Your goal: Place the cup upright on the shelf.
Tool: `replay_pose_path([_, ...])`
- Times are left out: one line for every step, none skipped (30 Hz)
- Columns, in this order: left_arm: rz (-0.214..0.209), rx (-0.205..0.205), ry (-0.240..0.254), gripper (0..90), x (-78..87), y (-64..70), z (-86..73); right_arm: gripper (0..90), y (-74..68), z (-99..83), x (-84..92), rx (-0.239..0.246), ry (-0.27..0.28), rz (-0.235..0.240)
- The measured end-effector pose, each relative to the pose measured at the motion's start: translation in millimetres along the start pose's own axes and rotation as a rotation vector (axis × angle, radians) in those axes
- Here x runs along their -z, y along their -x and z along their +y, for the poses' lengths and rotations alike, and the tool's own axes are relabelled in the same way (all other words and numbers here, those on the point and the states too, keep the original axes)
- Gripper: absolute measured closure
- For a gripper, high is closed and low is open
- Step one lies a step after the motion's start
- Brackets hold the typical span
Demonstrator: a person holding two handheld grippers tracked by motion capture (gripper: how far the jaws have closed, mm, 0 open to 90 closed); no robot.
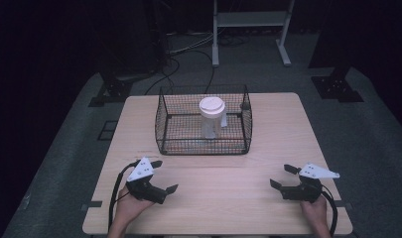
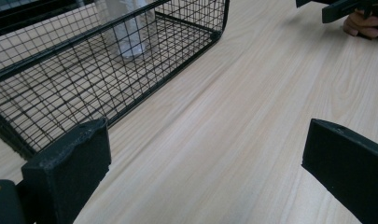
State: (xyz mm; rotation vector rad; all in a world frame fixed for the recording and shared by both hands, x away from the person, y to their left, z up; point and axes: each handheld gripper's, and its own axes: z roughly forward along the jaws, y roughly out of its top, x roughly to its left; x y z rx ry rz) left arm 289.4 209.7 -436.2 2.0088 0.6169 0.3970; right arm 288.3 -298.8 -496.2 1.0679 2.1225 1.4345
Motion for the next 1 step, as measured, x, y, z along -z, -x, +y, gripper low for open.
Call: replay_pose_path([0.006, 0.005, 0.015, 0.2, 2.1, 0.7, -2.2, 12.9, 0.3, 0.0, 0.1, -0.001, 0.001, 0.001])
